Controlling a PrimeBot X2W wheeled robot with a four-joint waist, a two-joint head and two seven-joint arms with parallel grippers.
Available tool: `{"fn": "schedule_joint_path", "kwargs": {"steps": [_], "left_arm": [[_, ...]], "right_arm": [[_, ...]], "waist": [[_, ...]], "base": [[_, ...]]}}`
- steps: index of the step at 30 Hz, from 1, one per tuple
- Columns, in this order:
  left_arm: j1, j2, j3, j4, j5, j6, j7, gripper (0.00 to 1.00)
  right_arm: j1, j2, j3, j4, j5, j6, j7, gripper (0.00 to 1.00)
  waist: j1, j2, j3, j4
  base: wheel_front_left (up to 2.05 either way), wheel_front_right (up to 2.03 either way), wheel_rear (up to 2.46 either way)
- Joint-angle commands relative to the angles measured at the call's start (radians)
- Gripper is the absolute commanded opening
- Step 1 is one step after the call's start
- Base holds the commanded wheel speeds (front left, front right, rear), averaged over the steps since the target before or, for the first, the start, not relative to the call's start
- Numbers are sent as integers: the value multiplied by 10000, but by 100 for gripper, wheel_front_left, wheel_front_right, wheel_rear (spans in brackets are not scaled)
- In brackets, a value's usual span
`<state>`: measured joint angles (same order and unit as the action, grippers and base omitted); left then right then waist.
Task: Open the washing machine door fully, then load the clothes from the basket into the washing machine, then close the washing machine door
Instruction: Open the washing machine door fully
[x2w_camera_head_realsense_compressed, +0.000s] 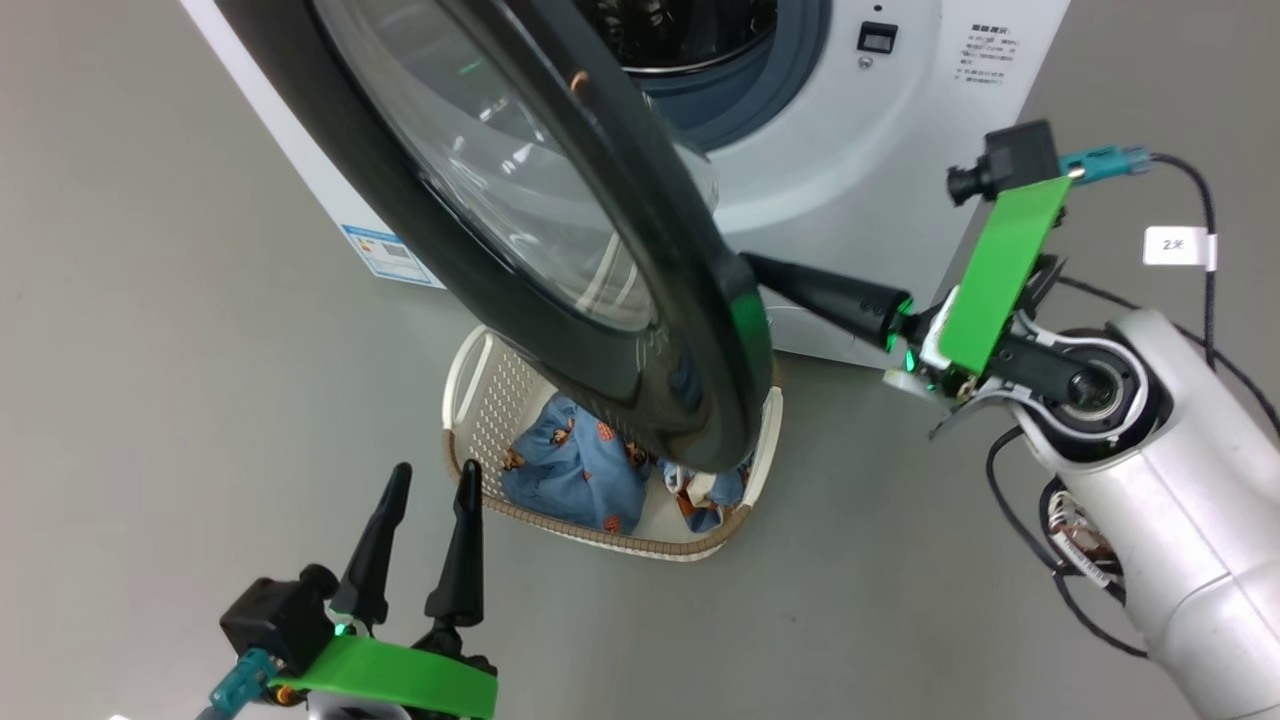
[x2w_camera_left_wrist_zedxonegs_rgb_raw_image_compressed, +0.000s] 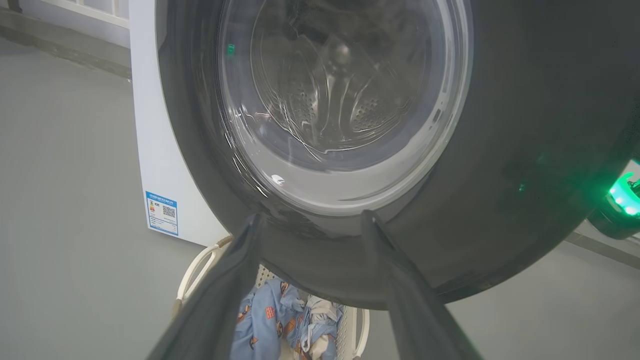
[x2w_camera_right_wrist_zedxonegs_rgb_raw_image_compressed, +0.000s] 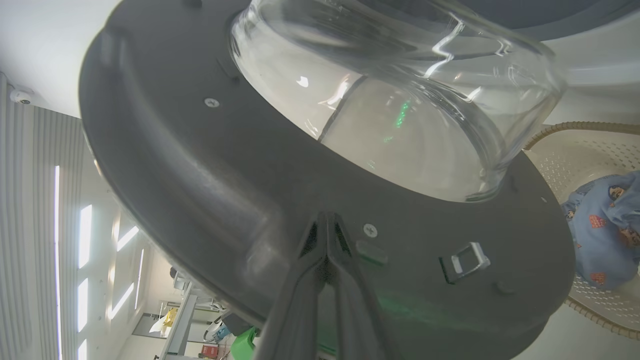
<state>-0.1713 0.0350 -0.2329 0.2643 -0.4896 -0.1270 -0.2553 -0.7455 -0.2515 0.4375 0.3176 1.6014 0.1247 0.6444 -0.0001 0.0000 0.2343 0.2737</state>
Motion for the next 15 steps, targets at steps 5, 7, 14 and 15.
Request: {"fn": "schedule_joint_path", "kwargs": {"steps": [5, 7, 14, 15], "left_arm": [[97, 152, 300, -92, 79, -37, -65, 100], [131, 152, 280, -74, 79, -37, -65, 100], [243, 152, 271, -34, 112, -37, -65, 100], [246, 152, 266, -29, 115, -37, -65, 100]], "right_arm": [[456, 494, 294, -483, -48, 60, 304, 0], [556, 611, 346, -533, -38, 60, 376, 0], [812, 1103, 577, -683, -68, 60, 545, 0], [830, 1174, 609, -694, -71, 60, 567, 0]], "waist": [[1, 0, -209, 183], [1, 0, -276, 239], [1, 0, -398, 361], [1, 0, -396, 374]], "base": [[0, 0, 0], [0, 0, 0], [0, 0, 0], [0, 0, 0]]}}
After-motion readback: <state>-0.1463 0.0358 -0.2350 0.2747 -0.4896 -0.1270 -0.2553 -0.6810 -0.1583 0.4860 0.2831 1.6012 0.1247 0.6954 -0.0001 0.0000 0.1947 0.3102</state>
